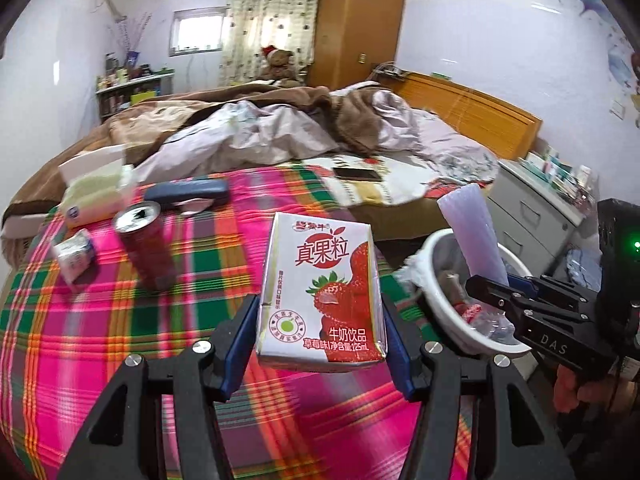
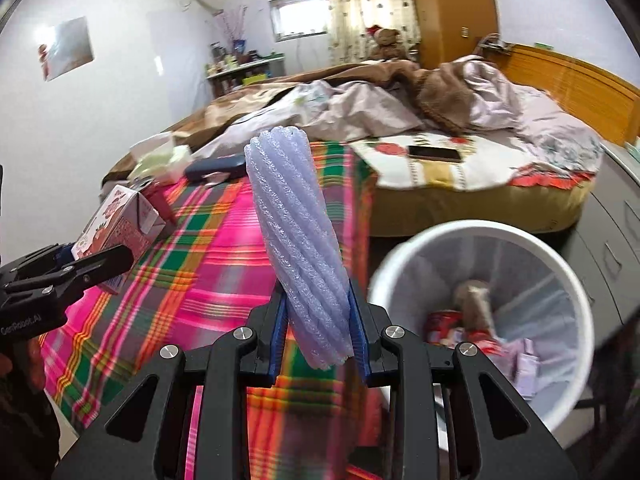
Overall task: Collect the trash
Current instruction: 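Carry the strawberry milk box in the left tool and the net in the right tool to the wastebasket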
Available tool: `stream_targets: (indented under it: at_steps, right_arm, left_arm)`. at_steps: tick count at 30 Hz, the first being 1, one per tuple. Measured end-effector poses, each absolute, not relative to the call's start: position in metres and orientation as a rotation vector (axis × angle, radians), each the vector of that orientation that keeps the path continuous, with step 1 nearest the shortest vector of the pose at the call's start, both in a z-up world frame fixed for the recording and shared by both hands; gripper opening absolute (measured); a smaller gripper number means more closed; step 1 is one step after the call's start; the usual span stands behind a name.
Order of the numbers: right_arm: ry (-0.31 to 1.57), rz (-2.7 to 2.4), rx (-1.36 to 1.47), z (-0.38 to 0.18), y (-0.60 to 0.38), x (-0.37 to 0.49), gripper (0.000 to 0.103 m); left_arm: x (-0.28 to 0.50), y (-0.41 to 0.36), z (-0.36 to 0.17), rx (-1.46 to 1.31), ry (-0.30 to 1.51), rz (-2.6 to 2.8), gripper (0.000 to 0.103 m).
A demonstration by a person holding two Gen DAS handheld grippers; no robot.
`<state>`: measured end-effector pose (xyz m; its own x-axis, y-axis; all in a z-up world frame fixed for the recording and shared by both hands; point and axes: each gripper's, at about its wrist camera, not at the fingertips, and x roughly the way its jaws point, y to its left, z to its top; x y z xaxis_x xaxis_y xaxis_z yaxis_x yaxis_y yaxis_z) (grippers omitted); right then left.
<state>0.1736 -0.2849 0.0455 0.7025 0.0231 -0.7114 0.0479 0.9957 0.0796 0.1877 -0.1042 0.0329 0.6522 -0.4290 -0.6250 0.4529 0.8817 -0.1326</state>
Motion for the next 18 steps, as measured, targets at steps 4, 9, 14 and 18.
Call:
stream_targets:
  at_steps: [4,9,14,18]
  right_arm:
    - [0.791,-0.079,0.115,0.045,-0.307,0.166,0.029]
    - [0.799,-0.148,0.136,0.043,-0.33,0.158,0.029]
    - [0.824,-0.231,0.14,0.038,-0.351,0.153,0.029]
    - [0.853,-0.29,0.159,0.031,-0.369,0.151,0.029]
  left_arm:
    - [0.185,-0.132,0.035,0.055,0.696,-0.549,0.06]
    - [0.184,-0.165,0.032,0.066,0.708,-0.611,0.06]
    - [0.187,-0.196,0.025,0.07,0.737,-0.661,0.06]
    - [0.187,-0.218,0.017,0.08,0.759,-0.697,0.06]
